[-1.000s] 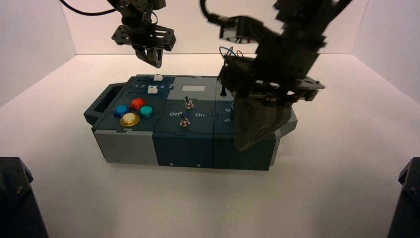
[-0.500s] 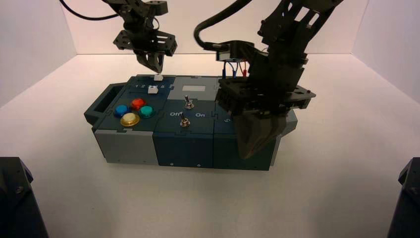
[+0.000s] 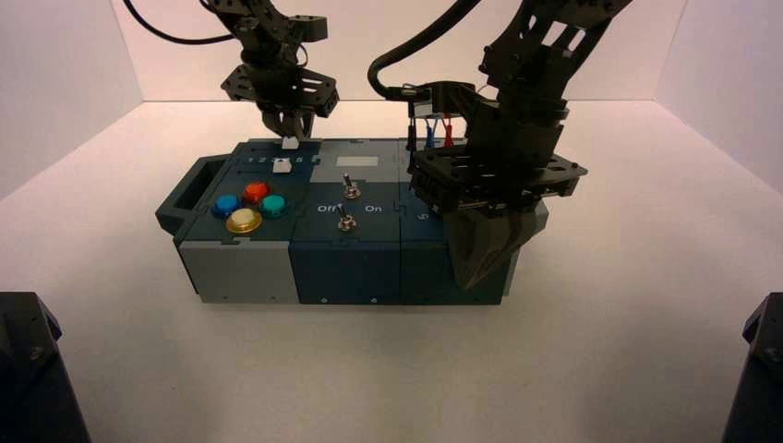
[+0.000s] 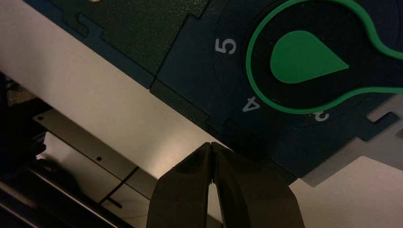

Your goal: Rotate the box counterclockwise.

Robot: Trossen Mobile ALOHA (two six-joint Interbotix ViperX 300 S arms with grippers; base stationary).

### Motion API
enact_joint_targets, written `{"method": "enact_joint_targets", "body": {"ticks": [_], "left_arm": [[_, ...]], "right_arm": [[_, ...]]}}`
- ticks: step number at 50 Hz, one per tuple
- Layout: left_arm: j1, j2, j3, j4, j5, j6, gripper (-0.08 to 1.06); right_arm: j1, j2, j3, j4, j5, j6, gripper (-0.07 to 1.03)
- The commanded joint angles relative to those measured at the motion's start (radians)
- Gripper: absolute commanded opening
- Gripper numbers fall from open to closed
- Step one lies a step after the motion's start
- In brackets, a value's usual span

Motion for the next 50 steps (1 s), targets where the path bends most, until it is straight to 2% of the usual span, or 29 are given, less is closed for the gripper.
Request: {"method": "enact_joint_targets", "body": {"ticks": [1,12,23,38,50], "left_arm": [[-0.018,-0.017,0.002,0.000,0.035,0.014,-0.03],[-0.029,-0.020,0.003,-0.002,0.080,0.034,-0.03],[-0.064,-0.025,-0.002,0.000,0.135,0.054,-0.03],[-0.135,-0.055,0.000,-0.002,0.170,0.066,-0.03],[-0.183,-0.097,0.021,-0.002,0.202,0.066,-0.03]], "right_arm": [[-0.084,0.005,-0.032,-0.043,-0.012,0.002,-0.02],[-0.156,0.005,-0.057,-0.081,-0.002,0.000,-0.02],[-0.232,0.023,-0.121,-0.123,0.014,0.002,-0.02],[-0.270,0.083,-0.206,-0.166,0.014,0.000,-0.02],[-0.290,0.156,-0.325,-0.225,0.040,0.002,-0.02]]}}
